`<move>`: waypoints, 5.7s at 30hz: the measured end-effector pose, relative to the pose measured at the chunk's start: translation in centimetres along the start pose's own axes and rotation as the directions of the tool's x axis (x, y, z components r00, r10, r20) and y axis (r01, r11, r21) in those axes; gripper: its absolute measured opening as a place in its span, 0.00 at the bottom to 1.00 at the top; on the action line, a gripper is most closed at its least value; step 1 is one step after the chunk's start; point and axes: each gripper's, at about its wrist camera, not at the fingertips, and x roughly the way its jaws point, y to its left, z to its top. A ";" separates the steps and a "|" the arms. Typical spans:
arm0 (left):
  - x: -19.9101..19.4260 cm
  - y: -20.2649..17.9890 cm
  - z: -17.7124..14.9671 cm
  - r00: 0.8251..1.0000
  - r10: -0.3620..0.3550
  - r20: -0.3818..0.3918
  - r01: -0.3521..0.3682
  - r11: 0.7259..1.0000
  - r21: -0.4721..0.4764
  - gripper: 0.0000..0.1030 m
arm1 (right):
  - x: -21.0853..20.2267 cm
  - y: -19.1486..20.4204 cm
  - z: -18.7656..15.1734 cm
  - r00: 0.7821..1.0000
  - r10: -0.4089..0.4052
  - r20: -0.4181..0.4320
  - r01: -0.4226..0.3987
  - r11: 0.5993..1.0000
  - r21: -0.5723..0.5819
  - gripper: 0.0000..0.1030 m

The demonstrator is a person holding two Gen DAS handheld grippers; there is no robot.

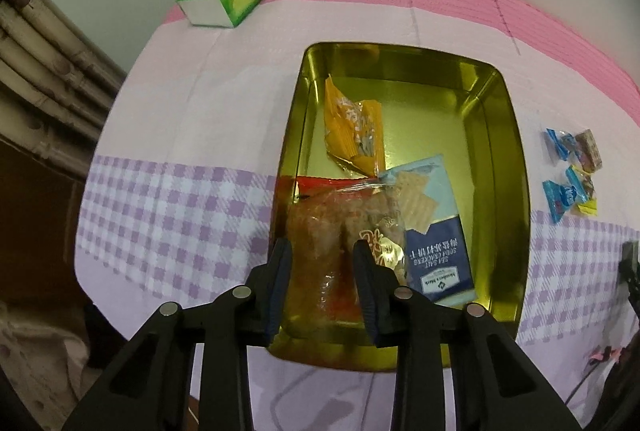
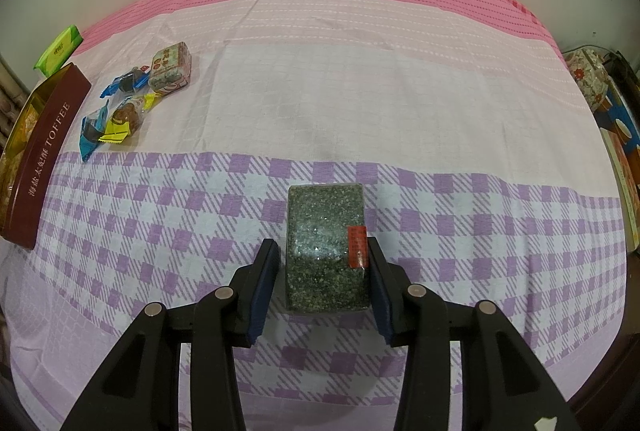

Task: Organize snacks
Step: 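Lower the peanut snack bag into the tin and open the left gripper, then carry the green speckled block into the gold tin and open the right gripper, then move the right gripper to the small green box with gold characters and grasp it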

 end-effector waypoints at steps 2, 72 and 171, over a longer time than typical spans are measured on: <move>0.4 0.0 0.0 1.000 0.003 0.003 -0.003 1.000 -0.001 0.31 | 0.0 -0.1 0.0 1.000 0.001 0.000 -0.001 1.000 0.003 0.40; -1.3 5.3 -3.9 0.957 0.053 0.285 0.008 0.978 -0.207 0.74 | -1.2 1.2 3.8 1.000 -0.024 0.015 0.024 1.000 -0.001 0.32; -0.3 7.0 -5.2 0.961 0.112 0.254 -0.042 0.963 -0.266 0.76 | 1.6 4.6 13.5 0.990 0.127 0.068 -0.116 0.981 -0.153 0.40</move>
